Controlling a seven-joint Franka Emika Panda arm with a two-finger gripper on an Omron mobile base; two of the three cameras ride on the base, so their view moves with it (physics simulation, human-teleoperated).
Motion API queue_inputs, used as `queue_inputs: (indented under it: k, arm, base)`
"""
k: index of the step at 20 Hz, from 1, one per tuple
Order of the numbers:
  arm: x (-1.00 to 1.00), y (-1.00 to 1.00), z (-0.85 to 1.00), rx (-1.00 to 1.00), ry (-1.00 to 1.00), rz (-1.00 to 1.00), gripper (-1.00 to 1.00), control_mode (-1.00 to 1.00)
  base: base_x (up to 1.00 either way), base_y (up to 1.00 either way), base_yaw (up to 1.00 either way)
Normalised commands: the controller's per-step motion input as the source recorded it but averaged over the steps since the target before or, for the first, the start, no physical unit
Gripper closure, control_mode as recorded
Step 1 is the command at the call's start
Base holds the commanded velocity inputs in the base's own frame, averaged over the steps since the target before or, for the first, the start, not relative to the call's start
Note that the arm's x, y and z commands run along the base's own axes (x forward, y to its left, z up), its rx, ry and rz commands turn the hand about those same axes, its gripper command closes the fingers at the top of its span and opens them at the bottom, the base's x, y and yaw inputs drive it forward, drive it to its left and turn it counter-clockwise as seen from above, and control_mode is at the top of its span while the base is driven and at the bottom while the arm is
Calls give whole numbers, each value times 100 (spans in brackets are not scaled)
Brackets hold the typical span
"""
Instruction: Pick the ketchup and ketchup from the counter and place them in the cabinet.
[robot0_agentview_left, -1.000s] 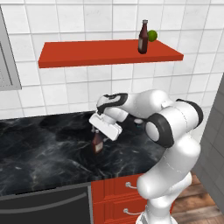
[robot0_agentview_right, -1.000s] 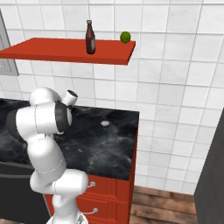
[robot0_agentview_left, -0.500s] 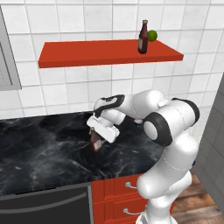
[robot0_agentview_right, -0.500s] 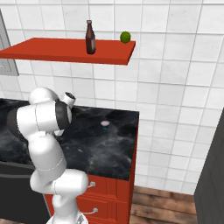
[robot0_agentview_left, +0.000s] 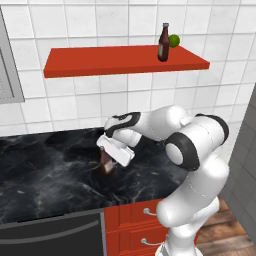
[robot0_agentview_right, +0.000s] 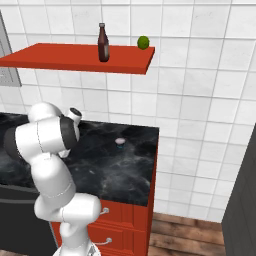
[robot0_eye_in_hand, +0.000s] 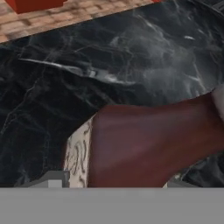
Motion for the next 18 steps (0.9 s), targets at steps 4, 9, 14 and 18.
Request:
queue_inputs:
  k: [4, 9, 14, 18]
  arm:
    - [-37, 0, 6, 2, -14, -1, 100, -100]
    - [-42, 0, 62, 8, -21, -13, 100, -100]
    - [-21, 0, 57, 7, -12, -26, 100, -100]
    - [-13, 0, 11, 5, 0, -37, 100, -100]
  base:
    - [0, 0, 0]
    - [0, 0, 0]
    - [0, 0, 0]
    - [0, 0, 0]
